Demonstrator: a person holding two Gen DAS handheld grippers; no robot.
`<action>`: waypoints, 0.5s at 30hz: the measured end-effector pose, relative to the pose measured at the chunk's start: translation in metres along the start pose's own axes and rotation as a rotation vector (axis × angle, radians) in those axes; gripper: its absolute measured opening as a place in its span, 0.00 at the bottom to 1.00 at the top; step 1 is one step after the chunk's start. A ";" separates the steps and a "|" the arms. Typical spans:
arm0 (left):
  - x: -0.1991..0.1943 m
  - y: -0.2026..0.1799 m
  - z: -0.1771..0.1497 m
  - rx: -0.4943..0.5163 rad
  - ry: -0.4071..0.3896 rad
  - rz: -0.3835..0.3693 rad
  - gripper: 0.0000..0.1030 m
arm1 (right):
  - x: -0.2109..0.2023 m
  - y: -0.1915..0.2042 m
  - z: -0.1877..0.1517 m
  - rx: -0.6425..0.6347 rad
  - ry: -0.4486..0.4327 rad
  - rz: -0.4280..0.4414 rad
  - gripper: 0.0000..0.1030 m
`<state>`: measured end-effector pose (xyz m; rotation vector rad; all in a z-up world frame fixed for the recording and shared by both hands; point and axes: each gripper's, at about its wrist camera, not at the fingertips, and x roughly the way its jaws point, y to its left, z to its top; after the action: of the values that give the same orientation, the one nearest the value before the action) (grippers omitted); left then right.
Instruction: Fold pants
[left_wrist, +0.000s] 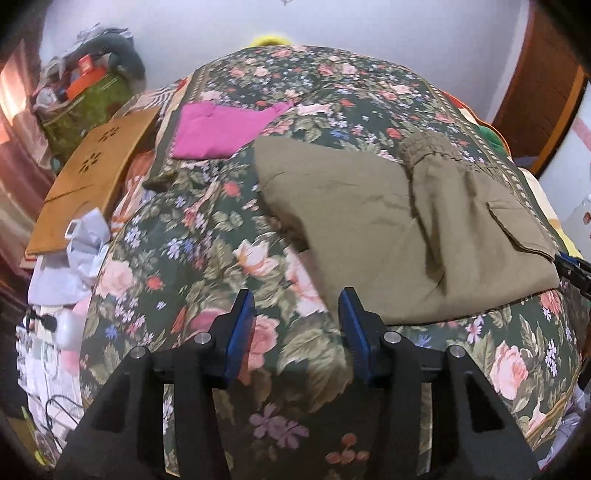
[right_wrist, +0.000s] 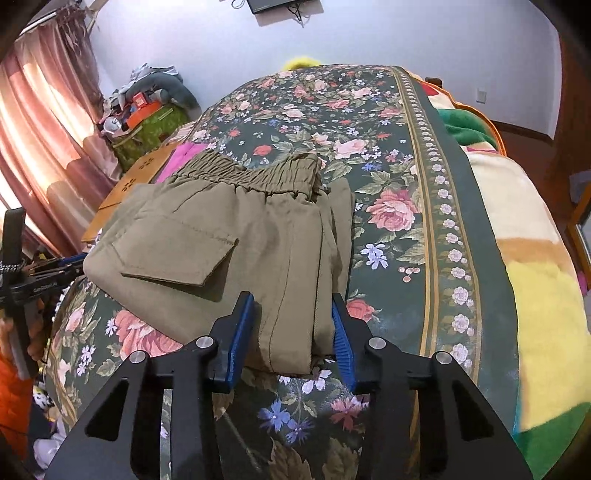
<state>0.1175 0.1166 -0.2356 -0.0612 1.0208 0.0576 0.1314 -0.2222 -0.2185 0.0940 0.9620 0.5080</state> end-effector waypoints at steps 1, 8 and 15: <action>-0.001 0.003 0.000 -0.012 0.005 -0.008 0.47 | 0.001 0.000 0.001 0.005 0.004 0.003 0.37; -0.019 0.010 0.025 -0.031 -0.047 -0.019 0.47 | -0.012 0.003 0.017 -0.038 0.013 -0.007 0.38; 0.003 0.010 0.066 -0.067 -0.022 -0.096 0.77 | -0.008 0.007 0.048 -0.110 -0.038 -0.052 0.42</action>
<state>0.1738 0.1321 -0.2040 -0.1699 0.9922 0.0050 0.1634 -0.2124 -0.1830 -0.0196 0.8951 0.5088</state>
